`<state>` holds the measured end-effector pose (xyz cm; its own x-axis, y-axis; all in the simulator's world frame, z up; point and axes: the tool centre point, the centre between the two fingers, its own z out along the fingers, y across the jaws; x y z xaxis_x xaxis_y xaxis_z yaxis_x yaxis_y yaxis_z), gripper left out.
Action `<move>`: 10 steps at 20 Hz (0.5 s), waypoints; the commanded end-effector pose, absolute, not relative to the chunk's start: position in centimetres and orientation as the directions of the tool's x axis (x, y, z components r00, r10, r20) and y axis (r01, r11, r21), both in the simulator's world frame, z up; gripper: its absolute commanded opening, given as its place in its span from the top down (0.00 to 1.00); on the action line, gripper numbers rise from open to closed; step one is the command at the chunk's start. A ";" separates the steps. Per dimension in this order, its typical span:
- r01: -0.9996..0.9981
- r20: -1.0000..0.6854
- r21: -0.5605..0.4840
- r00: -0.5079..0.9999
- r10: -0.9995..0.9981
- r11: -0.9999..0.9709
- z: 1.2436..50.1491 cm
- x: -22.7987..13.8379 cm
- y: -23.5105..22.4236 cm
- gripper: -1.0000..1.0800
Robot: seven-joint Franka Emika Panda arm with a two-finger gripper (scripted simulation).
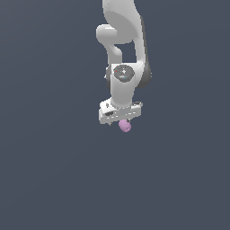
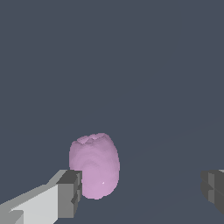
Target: Pick up the object and move it to a goal position.
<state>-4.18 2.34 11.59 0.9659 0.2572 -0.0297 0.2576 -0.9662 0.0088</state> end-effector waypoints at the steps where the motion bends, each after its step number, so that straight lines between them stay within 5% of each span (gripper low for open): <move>1: 0.320 -0.021 0.005 0.947 0.320 -0.947 10.7 -5.2 3.5 0.04; 10: 0.443 -0.001 0.000 0.896 0.443 -0.896 9.2 -7.3 5.6 0.04</move>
